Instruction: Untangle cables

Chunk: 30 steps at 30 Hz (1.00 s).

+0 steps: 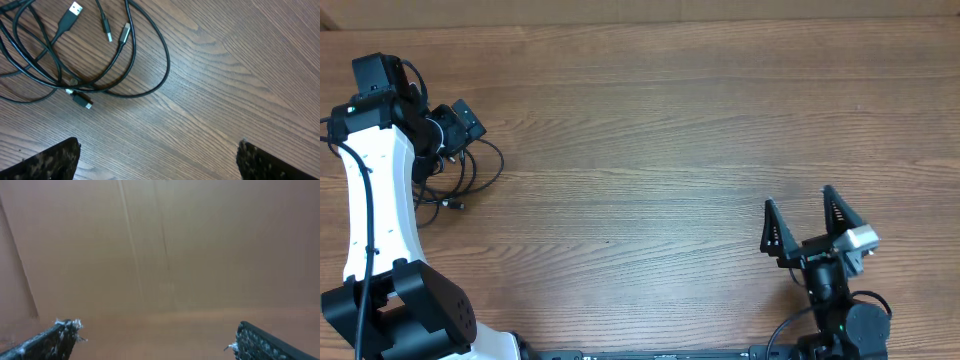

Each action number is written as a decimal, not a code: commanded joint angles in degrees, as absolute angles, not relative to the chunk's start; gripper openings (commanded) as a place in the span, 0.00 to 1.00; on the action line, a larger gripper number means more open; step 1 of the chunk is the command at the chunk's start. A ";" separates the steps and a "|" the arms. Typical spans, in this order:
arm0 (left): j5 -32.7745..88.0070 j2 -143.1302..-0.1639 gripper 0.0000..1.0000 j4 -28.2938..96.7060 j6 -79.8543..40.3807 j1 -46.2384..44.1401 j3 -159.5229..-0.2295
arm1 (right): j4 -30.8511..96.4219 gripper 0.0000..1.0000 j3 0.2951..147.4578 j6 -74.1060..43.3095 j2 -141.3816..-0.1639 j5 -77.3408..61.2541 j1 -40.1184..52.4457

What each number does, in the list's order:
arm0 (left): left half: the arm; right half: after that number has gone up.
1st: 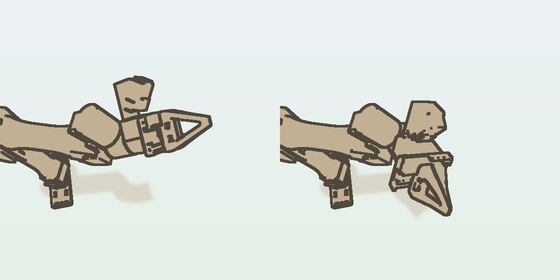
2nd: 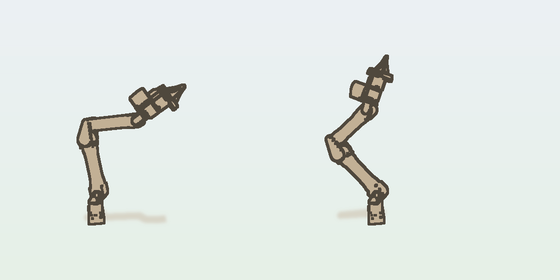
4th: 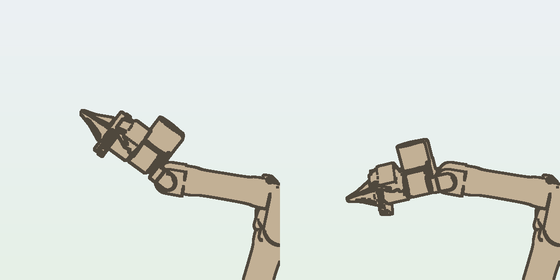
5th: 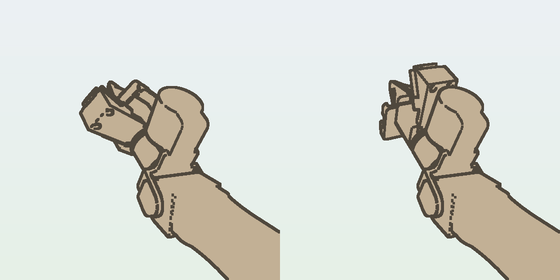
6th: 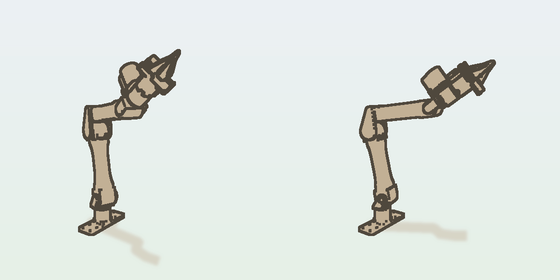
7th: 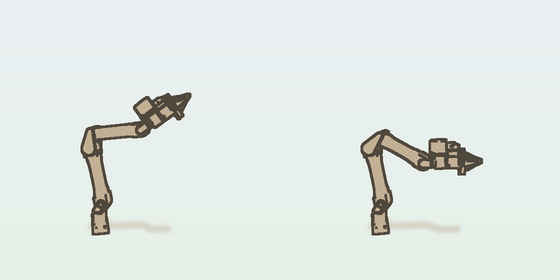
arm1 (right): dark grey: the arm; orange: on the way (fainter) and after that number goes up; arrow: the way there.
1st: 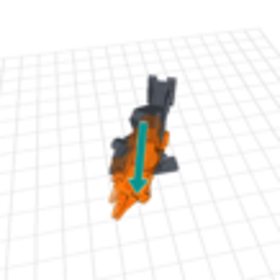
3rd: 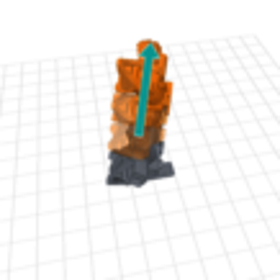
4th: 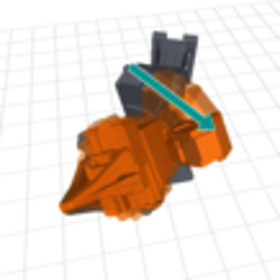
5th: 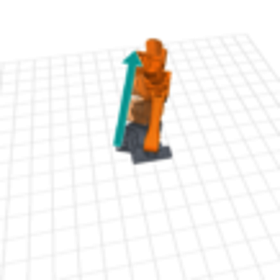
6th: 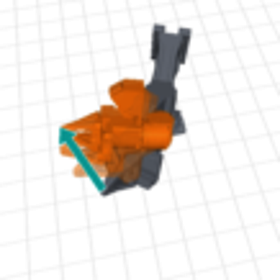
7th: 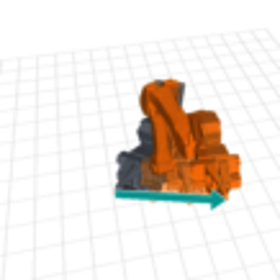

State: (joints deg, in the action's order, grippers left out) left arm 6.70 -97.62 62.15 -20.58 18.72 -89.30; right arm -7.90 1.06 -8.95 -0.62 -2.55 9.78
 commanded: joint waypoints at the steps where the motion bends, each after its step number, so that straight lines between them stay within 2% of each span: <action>1: 7.07 -97.73 0.99 62.13 -20.12 18.39 -90.02 | -3.14 1.00 0.45 -8.45 -0.16 -1.87 9.56; 8: 7.07 -97.73 1.00 62.13 -20.12 18.39 -90.02 | 4.89 1.00 0.45 -8.27 -0.16 -0.12 9.56; 21: 7.09 -97.73 1.00 62.13 -20.12 18.35 -90.02 | 4.97 1.00 0.45 11.20 -0.16 -0.03 9.17; 30: 7.07 -97.73 0.99 62.13 -20.14 18.35 -90.02 | 4.95 1.00 0.45 10.39 -0.16 -0.05 7.25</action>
State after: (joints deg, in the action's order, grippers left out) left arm 6.72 -97.62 62.15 -20.58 18.72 -89.30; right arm 5.15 1.06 9.37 -0.62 -0.78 7.64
